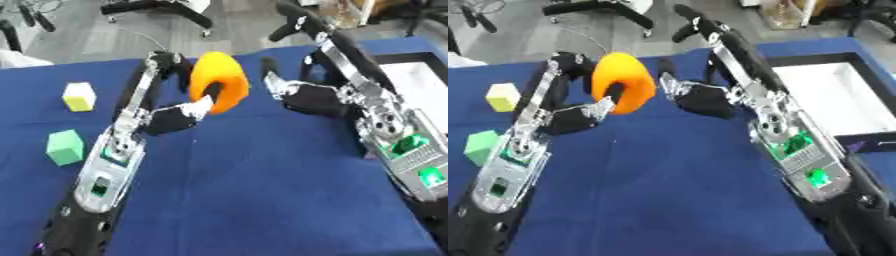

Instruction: Pick up the objects with one hand, pass them to the other hand, and then place them into the box on the other side of the table.

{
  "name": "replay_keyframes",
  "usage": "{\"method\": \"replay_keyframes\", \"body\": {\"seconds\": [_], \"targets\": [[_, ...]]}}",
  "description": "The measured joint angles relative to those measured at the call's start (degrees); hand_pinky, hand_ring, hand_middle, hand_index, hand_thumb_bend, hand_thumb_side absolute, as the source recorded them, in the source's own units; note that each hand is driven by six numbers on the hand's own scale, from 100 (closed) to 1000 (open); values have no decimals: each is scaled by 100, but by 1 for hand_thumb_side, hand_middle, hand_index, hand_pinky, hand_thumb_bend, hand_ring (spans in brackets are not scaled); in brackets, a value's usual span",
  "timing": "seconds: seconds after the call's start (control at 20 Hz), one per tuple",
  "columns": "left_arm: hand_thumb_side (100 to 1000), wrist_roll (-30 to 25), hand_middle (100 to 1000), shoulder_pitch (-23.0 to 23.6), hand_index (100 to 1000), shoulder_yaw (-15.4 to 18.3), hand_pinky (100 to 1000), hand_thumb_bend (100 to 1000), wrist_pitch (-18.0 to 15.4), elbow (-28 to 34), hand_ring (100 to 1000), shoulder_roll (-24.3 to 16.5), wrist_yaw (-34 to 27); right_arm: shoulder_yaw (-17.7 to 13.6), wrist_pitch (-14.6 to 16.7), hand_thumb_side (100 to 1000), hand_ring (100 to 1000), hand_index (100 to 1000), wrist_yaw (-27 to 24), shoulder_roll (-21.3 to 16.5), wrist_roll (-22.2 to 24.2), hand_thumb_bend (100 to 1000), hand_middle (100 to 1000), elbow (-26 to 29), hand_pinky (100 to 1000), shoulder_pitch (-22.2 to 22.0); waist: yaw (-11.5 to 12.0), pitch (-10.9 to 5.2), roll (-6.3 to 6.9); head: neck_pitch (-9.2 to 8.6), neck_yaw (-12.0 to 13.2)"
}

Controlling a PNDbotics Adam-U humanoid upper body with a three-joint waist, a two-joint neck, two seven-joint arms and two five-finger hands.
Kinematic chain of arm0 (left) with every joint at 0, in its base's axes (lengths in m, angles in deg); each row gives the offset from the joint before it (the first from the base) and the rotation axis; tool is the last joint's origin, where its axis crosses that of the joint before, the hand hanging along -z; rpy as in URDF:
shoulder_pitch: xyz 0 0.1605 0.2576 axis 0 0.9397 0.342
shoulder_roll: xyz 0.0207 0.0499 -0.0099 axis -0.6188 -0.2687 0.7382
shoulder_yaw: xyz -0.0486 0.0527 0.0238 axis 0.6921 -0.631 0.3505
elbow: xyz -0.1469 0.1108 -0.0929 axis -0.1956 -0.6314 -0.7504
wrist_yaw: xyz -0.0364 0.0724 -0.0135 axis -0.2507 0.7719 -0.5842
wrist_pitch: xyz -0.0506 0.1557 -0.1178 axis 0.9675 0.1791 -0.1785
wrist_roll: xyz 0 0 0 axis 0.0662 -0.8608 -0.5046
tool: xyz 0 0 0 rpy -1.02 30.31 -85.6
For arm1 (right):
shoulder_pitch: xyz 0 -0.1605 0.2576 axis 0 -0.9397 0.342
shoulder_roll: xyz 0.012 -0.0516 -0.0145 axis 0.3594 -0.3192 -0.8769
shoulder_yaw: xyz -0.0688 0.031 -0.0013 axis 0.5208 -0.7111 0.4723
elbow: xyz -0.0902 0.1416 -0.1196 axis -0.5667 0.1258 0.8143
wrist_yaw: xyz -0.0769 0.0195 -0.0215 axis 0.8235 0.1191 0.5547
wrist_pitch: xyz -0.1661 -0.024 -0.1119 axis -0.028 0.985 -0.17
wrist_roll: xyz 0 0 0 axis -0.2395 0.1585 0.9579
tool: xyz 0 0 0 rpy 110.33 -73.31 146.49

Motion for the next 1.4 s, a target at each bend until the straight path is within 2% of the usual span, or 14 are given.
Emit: {"method": "replay_keyframes", "body": {"seconds": [0.3, 0.7, 1.4], "targets": [[172, 37, 232, -82, 454, -49, 703, 323, -21, -32, 409, 49, -6, 84, -227, 283, 1000, 1000, -322, 45, 265, 100, 730, -122, 299, 7, 32, 19, -23, 0, -49], [169, 38, 230, -115, 453, -105, 704, 327, -38, -71, 410, 95, -30, 138, -409, 318, 1000, 1000, -683, 48, 671, 100, 715, -271, 303, 55, 42, 35, -35, 0, -78], [186, -219, 223, -323, 453, -497, 707, 321, -106, -170, 415, 91, -24, 172, -476, 394, 1000, 1000, -854, 47, 862, 100, 703, -441, 305, 60, 38, 55, -48, 0, -114]]}}
